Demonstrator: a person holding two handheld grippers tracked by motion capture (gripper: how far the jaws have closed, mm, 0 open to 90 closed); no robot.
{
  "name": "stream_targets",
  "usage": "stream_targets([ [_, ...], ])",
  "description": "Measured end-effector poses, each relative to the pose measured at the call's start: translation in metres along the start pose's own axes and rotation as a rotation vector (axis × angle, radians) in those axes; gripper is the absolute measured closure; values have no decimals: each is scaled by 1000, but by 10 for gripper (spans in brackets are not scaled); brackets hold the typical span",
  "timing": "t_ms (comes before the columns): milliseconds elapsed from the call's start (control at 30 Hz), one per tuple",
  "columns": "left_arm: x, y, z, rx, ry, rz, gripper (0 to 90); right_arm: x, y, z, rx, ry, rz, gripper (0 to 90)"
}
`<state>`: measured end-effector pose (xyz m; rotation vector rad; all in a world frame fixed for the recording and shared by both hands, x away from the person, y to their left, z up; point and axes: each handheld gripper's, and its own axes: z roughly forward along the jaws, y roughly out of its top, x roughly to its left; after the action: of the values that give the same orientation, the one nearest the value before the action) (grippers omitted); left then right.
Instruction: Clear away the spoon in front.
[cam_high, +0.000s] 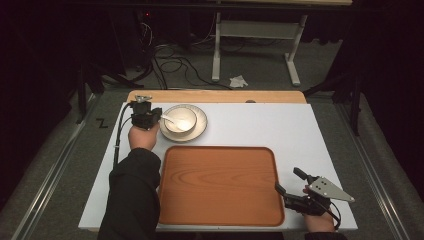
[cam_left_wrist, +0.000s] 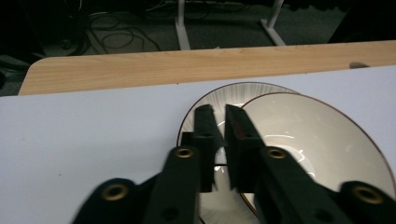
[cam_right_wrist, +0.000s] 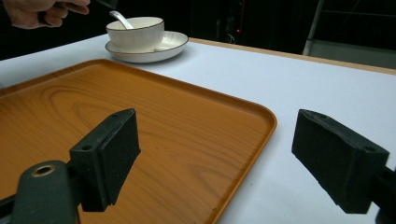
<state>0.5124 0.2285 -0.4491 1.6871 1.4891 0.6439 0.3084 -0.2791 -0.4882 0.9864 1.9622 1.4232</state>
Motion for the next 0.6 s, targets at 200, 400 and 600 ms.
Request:
stream_targets([
  [200, -1, 1, 7, -16, 18, 9, 900, 2, 0, 0, 4, 6, 2, 159],
  [400, -1, -2, 11, 23, 9, 15, 900, 4, -1, 3, 9, 21, -8, 159],
  [600, -8, -7, 6, 45, -4, 46, 900, 4, 0, 2, 5, 22, -9, 159],
])
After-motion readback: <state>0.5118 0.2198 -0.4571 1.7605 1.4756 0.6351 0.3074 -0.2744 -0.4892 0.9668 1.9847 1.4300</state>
